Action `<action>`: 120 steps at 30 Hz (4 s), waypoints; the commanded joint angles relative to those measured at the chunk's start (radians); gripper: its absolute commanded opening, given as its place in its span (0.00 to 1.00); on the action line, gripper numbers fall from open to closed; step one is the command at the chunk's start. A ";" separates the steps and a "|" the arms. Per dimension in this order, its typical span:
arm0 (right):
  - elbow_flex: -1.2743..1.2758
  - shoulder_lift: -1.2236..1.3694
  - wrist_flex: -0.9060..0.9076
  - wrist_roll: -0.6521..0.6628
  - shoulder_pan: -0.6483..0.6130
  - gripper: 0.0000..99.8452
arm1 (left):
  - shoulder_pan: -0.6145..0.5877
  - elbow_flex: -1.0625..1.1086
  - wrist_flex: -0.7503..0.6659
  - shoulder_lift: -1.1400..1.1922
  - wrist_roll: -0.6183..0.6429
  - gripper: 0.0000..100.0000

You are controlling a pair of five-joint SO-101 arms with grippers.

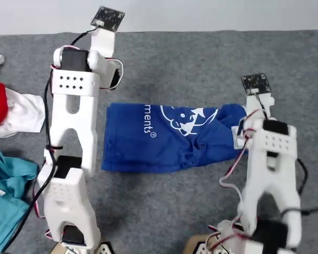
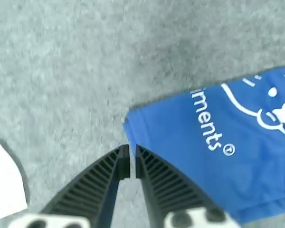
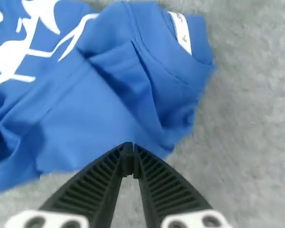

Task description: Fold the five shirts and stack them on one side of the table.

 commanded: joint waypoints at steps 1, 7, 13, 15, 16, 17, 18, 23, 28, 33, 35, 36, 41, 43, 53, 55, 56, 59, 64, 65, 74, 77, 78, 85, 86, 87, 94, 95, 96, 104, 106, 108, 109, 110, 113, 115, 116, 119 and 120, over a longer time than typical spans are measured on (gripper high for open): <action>-0.098 0.122 -0.047 -0.014 -0.008 0.01 | -0.048 0.035 0.026 -0.101 0.009 0.03; -0.164 0.305 -0.054 -0.011 0.061 0.01 | -0.129 0.143 0.026 -0.183 0.011 0.03; -0.169 0.343 -0.056 -0.006 0.142 0.01 | -0.181 0.239 0.026 -0.262 0.009 0.03; -0.166 0.338 -0.054 -0.006 0.148 0.01 | -0.189 0.262 0.026 -0.276 0.009 0.03; -0.166 0.337 -0.047 -0.006 0.148 0.01 | -0.190 0.269 0.026 -0.281 0.009 0.03; -0.172 0.337 -0.025 -0.006 0.148 0.01 | -0.192 0.275 0.026 -0.284 0.009 0.03; -0.183 0.335 -0.004 -0.006 0.143 0.01 | -0.193 0.278 0.026 -0.285 0.009 0.03; -0.319 0.334 0.165 -0.011 0.147 0.01 | -0.193 0.278 0.026 -0.285 0.009 0.03; -0.436 0.275 0.286 -0.012 0.160 0.01 | -0.187 0.278 0.026 -0.285 0.014 0.03; -0.456 0.154 0.363 -0.008 0.142 0.01 | -0.195 0.291 0.026 -0.285 0.012 0.03; -0.456 0.117 0.407 -0.006 0.117 0.01 | -0.195 0.320 0.026 -0.285 0.011 0.03; -0.456 0.102 0.432 -0.006 0.101 0.01 | -0.195 0.341 0.026 -0.285 0.011 0.03; -0.451 0.088 0.522 -0.005 -0.022 0.01 | -0.218 0.443 0.025 -0.339 0.008 0.03; -0.450 0.091 0.527 -0.008 -0.074 0.01 | -0.242 0.467 0.025 -0.370 0.008 0.03; -0.451 0.262 0.499 -0.017 -0.286 0.01 | -0.431 0.616 0.025 -0.519 -0.089 0.03; -0.453 0.312 0.476 -0.018 -0.305 0.01 | -0.460 0.641 0.025 -0.549 -0.106 0.03; -0.453 0.335 0.466 -0.032 -0.312 0.01 | -0.474 0.653 0.025 -0.565 -0.117 0.03; -0.453 0.407 0.420 -0.057 -0.340 0.01 | -0.491 0.694 0.025 -0.609 -0.140 0.03; -0.454 0.504 0.366 -0.058 -0.389 0.01 | -0.483 0.757 0.025 -0.684 -0.140 0.03; -0.456 0.513 0.360 -0.057 -0.397 0.01 | -0.483 0.765 0.025 -0.695 -0.140 0.03; -0.476 0.435 0.440 -0.049 -0.415 0.01 | -0.482 0.796 0.025 -0.730 -0.140 0.03; -0.477 0.351 0.469 -0.049 -0.420 0.01 | -0.482 0.796 0.025 -0.730 -0.140 0.03; -0.477 0.325 0.476 -0.049 -0.421 0.01 | -0.482 0.796 0.025 -0.729 -0.140 0.03; -0.477 0.206 0.527 -0.018 -0.417 0.01 | -0.416 0.809 0.025 -0.727 -0.135 0.03; -0.477 0.199 0.533 -0.009 -0.415 0.01 | -0.382 0.820 0.025 -0.727 -0.135 0.03; -0.476 0.189 0.533 -0.005 -0.410 0.01 | -0.344 0.837 0.025 -0.726 -0.135 0.03; -0.471 0.220 0.518 0.008 -0.228 0.01 | -0.066 1.003 -0.120 -0.655 -0.132 0.03; -0.471 0.236 0.512 0.025 -0.193 0.01 | -0.043 1.015 -0.146 -0.624 -0.129 0.03; -0.471 0.251 0.504 0.046 -0.160 0.01 | -0.025 1.020 -0.166 -0.588 -0.120 0.03; -0.473 0.417 0.437 0.101 -0.048 0.01 | 0.078 1.018 -0.265 -0.272 -0.086 0.03; -0.476 0.456 0.417 0.098 -0.051 0.01 | 0.097 1.018 -0.288 -0.216 -0.077 0.03; -0.477 0.489 0.397 0.097 -0.051 0.01 | 0.115 1.018 -0.301 -0.164 -0.077 0.03; -0.477 0.504 0.389 0.097 -0.051 0.01 | 0.126 1.018 -0.301 -0.141 -0.078 0.03; -0.477 0.516 0.384 0.098 -0.051 0.01 | 0.132 1.017 -0.298 -0.117 -0.080 0.03; -0.477 0.545 0.380 0.100 -0.045 0.01 | 0.135 1.009 -0.273 -0.051 -0.081 0.03; -0.477 0.555 0.380 0.100 -0.042 0.01 | 0.127 0.997 -0.244 -0.009 -0.083 0.03; -0.477 0.558 0.380 0.101 -0.041 0.01 | 0.123 0.989 -0.224 0.009 -0.083 0.03; -0.479 0.558 0.378 0.101 -0.030 0.01 | 0.118 0.975 -0.172 0.052 -0.106 0.03; -0.483 0.559 0.378 0.101 -0.022 0.01 | 0.118 0.977 -0.158 0.061 -0.127 0.03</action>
